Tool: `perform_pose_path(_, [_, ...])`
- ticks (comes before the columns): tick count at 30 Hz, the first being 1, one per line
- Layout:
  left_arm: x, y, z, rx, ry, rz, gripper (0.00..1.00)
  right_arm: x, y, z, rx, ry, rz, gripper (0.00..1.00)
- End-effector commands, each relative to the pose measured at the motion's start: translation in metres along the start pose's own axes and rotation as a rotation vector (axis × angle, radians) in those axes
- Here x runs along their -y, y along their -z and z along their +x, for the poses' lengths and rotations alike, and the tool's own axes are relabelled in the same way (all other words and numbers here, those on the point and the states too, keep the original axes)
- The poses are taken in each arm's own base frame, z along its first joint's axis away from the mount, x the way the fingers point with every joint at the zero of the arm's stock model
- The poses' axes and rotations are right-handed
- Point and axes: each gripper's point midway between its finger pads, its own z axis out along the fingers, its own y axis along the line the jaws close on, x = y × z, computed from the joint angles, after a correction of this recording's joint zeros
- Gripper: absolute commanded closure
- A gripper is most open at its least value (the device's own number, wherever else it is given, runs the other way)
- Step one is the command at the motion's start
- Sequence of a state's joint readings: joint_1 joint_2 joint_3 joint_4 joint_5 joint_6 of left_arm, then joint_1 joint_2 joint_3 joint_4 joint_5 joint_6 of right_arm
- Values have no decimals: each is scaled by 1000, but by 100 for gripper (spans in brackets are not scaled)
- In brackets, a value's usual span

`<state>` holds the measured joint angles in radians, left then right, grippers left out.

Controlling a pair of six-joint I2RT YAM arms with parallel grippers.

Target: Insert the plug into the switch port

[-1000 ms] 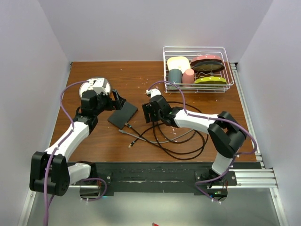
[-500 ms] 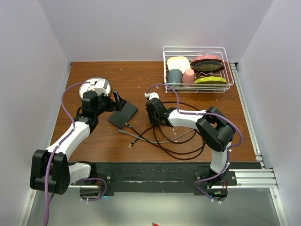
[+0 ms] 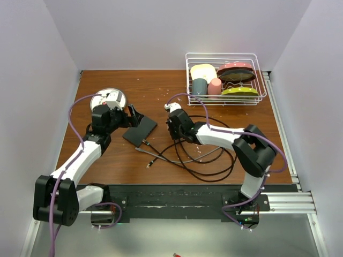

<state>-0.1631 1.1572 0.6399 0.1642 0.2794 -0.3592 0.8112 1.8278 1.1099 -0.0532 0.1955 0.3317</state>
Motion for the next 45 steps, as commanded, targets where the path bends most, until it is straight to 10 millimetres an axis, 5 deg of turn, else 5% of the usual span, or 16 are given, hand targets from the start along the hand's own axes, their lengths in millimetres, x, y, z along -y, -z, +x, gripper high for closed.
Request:
perform_pose_path(1, [16,8,-17,79,-9,69,0,-27,36,-43,123,83,-166,100])
perform_pose_path(14, [95,38,-24,140,-64,534,7,-104,118,-53,187,314,-778,100])
perform_pose_path(24, [130,65,-15,155,-85,801,18,-101,163,-75,297,288,-925,100])
perform_pose_path(33, [148,66,-5,107,-119,861,27,-104,169,-83,306,273,-955,100])
perform_pose_path(37, [150,65,-3,99,-121,866,46,-104,171,-87,317,265,-951,100])
perform_pose_path(45, [152,66,-3,102,-134,864,48,-103,180,-93,348,255,-948,100])
